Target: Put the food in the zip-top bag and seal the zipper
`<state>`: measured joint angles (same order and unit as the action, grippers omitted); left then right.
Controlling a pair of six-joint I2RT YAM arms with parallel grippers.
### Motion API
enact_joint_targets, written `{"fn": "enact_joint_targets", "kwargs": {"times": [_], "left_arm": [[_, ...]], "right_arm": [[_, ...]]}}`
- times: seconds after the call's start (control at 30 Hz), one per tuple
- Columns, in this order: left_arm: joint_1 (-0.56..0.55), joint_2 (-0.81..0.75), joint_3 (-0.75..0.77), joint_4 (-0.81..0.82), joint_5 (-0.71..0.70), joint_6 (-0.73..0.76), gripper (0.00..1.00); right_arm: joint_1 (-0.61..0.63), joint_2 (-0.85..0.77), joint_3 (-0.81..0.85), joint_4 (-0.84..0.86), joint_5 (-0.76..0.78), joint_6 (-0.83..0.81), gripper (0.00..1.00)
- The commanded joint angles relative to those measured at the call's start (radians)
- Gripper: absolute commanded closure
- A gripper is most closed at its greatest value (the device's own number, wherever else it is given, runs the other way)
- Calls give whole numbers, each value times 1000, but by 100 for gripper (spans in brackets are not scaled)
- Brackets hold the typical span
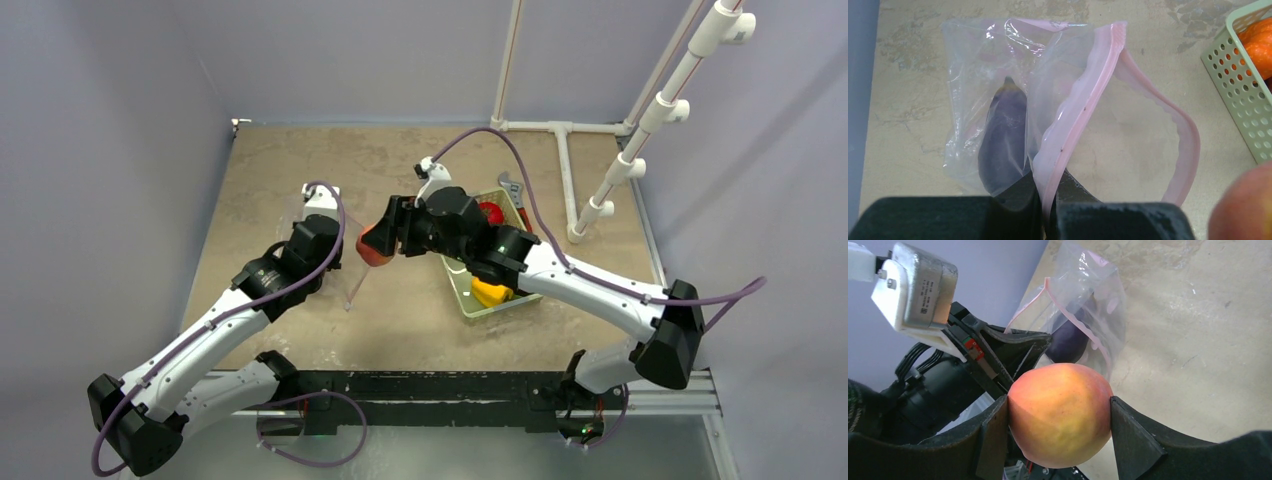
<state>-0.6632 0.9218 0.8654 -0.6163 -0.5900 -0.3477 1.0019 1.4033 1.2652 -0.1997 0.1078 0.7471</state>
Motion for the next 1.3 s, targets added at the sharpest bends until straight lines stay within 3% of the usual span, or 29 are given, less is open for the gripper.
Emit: {"fn": "enact_joint_targets", "kwargs": {"times": [0.0,0.5,0.6,0.7,0.83,0.93,1.03,1.27], "left_arm": [[5,-18,0,32,3,5,100],[5,-32,-2,34,15,9,100],[6,-36,-3,37,24,10,100],[5,-42,-3,39,27,12,100],[5,-48,-6,42,27,12,100],[5,-47,-3,41,26,11,100],[5,-49,-4,42,24,12,100],[5,-41,-4,44,23,12,100]], "right_arm": [[15,37,66,69,-20,-6,75],[37,227,132,99,0,15,74],[38,283,172,72,38,41,69],[38,337,204,42,60,83,60],[37,379,243,30,61,101,25],[38,385,259,29,59,99,11],[37,371,260,27,54,92,3],[37,297,243,-11,81,81,2]]}}
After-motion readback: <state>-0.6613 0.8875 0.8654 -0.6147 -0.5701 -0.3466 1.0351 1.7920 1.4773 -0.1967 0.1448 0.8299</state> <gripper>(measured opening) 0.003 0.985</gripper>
